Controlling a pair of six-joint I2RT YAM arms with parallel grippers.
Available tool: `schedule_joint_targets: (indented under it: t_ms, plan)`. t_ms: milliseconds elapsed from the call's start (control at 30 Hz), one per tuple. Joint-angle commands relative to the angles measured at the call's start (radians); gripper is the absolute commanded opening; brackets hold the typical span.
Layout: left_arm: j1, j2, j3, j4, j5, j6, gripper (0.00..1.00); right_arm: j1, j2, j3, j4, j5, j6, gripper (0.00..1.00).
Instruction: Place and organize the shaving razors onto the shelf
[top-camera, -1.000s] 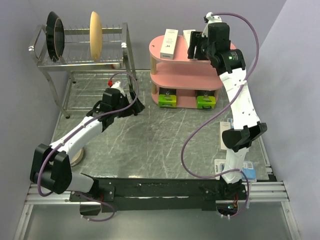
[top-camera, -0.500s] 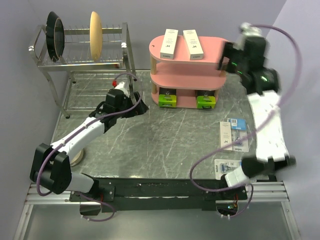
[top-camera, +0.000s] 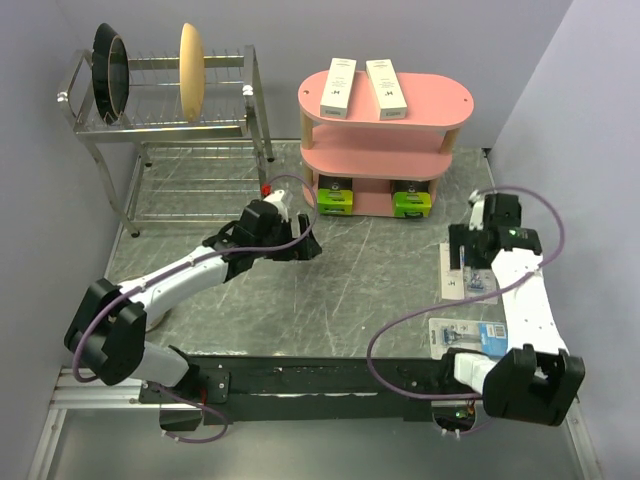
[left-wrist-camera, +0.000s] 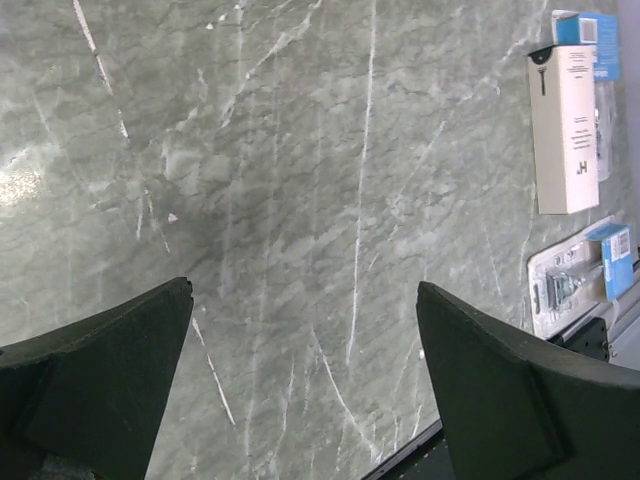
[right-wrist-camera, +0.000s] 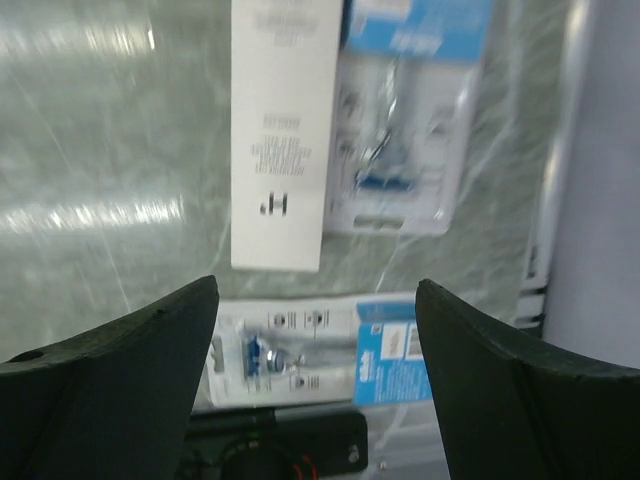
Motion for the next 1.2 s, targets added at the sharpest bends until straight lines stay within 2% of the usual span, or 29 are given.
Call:
schedule_joint_targets:
  t_ms: [0,133,233,500,867,1167]
  plan:
    - [0.002,0.018,0.014,0.044,0.004,0.018,1.0,-0.002,0.048,-0.031,0.005,-0.008,-0.051,0.87]
    - [0.002,0.038,0.011,0.063,0.013,-0.001,0.99,0.003,0.098,-0.051,0.038,-0.031,-0.08,0.89]
    - [0.002,0.053,0.016,0.064,0.01,-0.002,0.99,0.024,0.177,-0.049,0.042,-0.029,-0.061,0.96]
    - [0.003,0.079,0.045,0.057,-0.013,0.01,0.99,0.081,0.341,-0.046,0.051,0.014,-0.027,0.96]
    - [0.005,0.139,0.082,0.054,-0.021,0.008,1.0,0.079,0.471,-0.037,0.028,0.057,-0.005,0.86]
    - [0.019,0.162,0.095,0.043,-0.021,0.008,1.0,0.079,0.526,-0.035,0.022,0.052,-0.007,0.69]
